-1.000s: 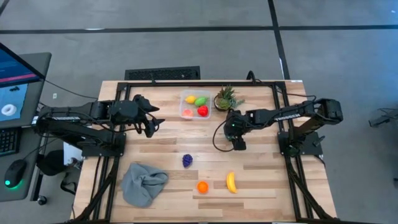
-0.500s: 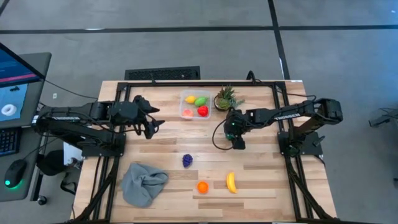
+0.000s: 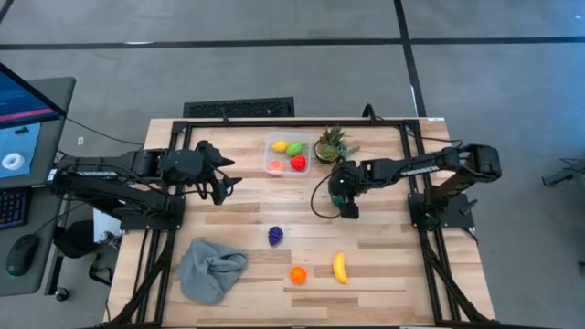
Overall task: Pick and placing Produce into tupperware
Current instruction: Put the green bell pepper into the transparent container
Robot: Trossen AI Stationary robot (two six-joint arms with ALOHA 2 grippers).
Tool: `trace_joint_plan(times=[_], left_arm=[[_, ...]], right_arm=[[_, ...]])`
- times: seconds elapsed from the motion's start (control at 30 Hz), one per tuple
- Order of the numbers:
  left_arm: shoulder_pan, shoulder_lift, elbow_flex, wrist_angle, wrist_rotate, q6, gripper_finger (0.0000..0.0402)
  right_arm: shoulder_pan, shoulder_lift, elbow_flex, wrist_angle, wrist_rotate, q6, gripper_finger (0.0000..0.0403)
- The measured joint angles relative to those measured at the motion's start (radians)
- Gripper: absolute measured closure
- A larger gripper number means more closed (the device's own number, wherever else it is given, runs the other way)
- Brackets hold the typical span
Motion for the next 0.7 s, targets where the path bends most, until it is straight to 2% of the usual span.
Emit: trace_joint_plan(times=[0.3,0.5,0.7], left_arm=[[0.000,0.000,0.000,-0.026,0.003,-0.004,0.0123],[0.000,0.000,0.000,-0.037,0.003,-0.009,0.0123],[0.000,0.000,0.000,-0.039,0.003,-0.004,0.0123]], right_arm=[[0.008,0.150,0.037,-0.018,0.000,0.069,0.0025],[-0.004,0.147,0.045,-0.020,-0.003,0.074,0.0022],[-0.032,0.133,0.044,-0.030,-0.018,0.074,0.0036]])
